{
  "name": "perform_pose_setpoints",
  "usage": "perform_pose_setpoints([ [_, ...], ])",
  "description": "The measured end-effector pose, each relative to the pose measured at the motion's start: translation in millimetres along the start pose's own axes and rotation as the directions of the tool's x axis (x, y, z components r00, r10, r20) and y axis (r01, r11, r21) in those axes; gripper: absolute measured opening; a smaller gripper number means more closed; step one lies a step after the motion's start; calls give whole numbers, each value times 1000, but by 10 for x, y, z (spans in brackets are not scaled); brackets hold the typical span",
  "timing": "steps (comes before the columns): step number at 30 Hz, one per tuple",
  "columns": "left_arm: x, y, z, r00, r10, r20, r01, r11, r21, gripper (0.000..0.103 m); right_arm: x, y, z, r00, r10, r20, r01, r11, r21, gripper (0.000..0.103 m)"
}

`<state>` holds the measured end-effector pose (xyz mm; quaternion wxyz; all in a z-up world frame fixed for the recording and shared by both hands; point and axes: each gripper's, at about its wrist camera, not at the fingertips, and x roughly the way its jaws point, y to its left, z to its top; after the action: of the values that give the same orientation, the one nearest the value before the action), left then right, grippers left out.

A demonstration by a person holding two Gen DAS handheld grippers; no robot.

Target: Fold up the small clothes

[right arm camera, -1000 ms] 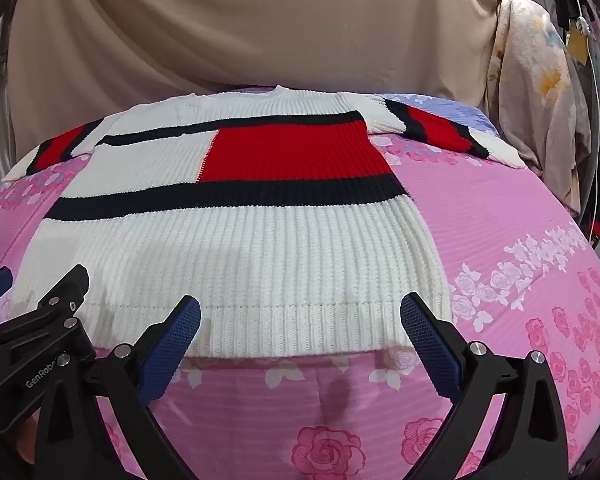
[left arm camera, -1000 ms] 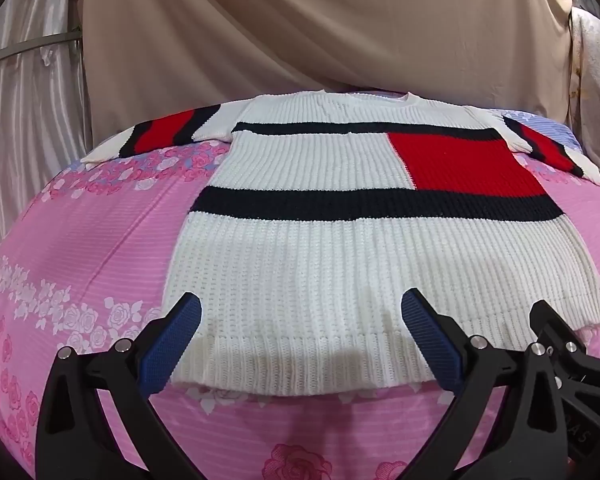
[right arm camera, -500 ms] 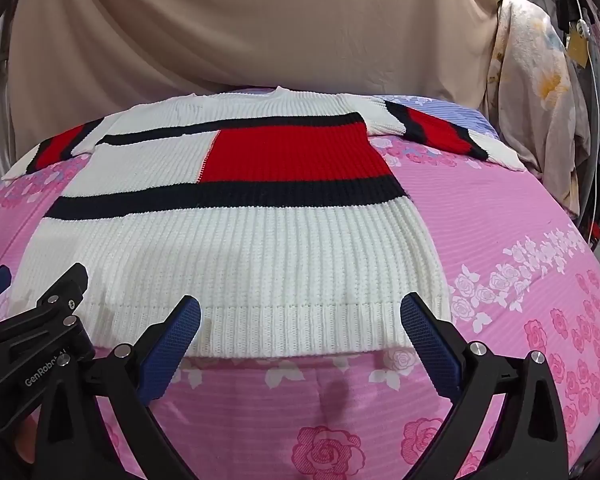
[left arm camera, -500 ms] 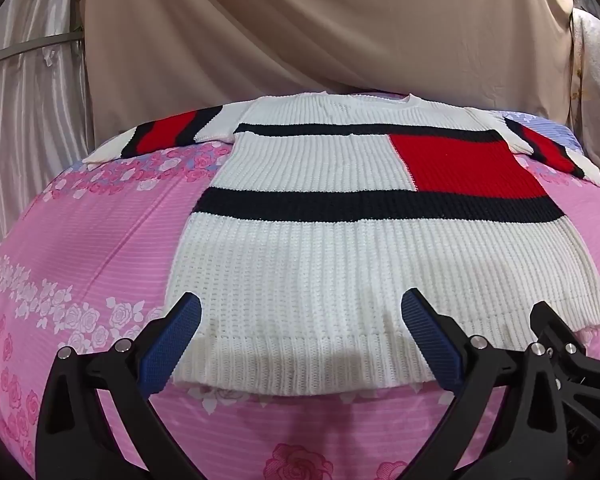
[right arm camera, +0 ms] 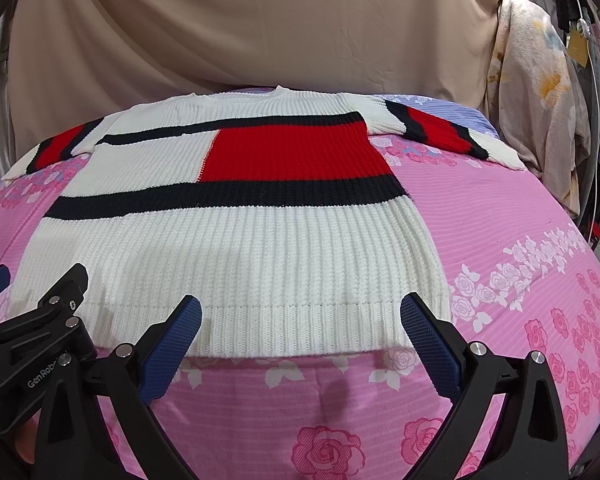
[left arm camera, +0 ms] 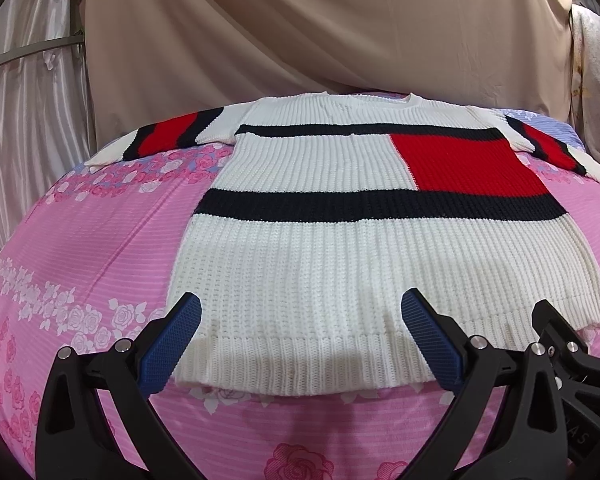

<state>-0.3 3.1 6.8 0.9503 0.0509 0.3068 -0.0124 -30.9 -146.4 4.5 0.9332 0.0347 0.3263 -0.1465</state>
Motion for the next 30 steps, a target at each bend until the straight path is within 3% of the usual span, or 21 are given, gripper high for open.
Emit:
perform_pose_setpoints([
  [30,-8,7,4,1000,7,9,-7,1000,0,98,-2,7,6,1000,-2,2,2,1000,-3,98],
])
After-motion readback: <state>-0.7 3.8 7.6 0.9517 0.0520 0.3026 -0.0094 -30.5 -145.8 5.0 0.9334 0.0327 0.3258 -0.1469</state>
